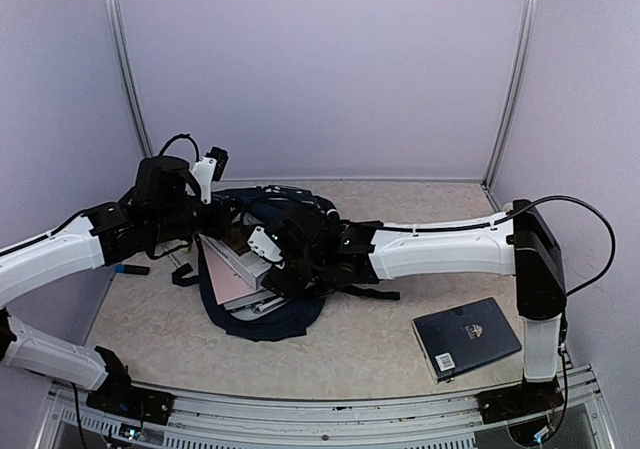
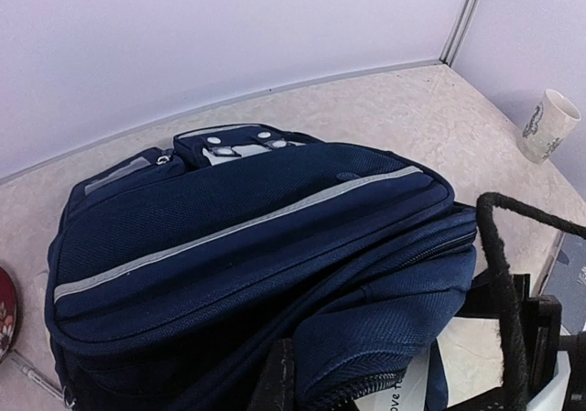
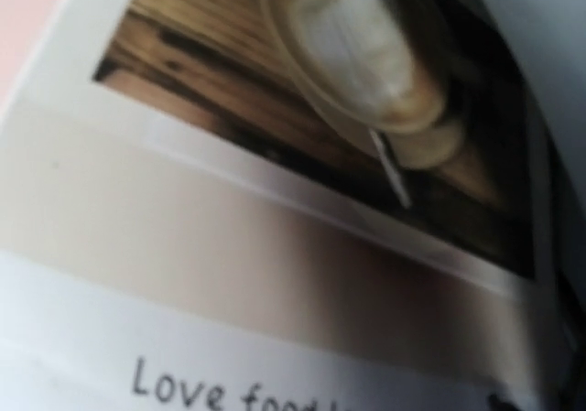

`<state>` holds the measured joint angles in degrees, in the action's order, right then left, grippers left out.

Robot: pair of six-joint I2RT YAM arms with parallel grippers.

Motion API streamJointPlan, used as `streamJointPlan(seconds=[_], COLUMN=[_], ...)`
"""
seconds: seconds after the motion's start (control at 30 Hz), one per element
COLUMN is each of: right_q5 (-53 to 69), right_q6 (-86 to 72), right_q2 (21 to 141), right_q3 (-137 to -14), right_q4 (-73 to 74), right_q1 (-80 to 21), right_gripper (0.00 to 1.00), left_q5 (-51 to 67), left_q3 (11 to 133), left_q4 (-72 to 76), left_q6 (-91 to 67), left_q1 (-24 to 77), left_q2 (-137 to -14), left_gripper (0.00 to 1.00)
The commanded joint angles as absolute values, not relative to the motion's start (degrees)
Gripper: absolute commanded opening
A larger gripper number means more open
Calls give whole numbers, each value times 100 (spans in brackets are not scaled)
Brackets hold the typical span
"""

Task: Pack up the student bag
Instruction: Adjust the book in the largest pocket of the bag.

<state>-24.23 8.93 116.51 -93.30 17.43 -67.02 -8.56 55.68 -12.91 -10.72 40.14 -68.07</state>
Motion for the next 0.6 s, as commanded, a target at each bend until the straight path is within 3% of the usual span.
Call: streamJointPlan(seconds=[0.0, 0.13, 0.4, 0.57], right_q5=[-1826, -1200, 593, 732], right_q6=[1129, 1137, 877, -343], right_q2=[11663, 11141, 9579, 8697], right_q3=[-9484, -9001, -7827, -6662], right_q4=[1279, 1176, 706, 192], right_q1=[-6870, -6899, -6750, -5875], right_gripper=[93, 100, 100, 95], left_q5=[-659, -674, -861, -855], left_q3=[5230, 5050, 5019, 5003], left_q4=[-978, -872, -923, -888], left_q6=[-1300, -1348, -1233, -1224], left_q1=[3935, 3841, 3763, 3762], left_q2=[-6749, -6735, -6694, -6619], left_gripper=[0, 1, 1, 1])
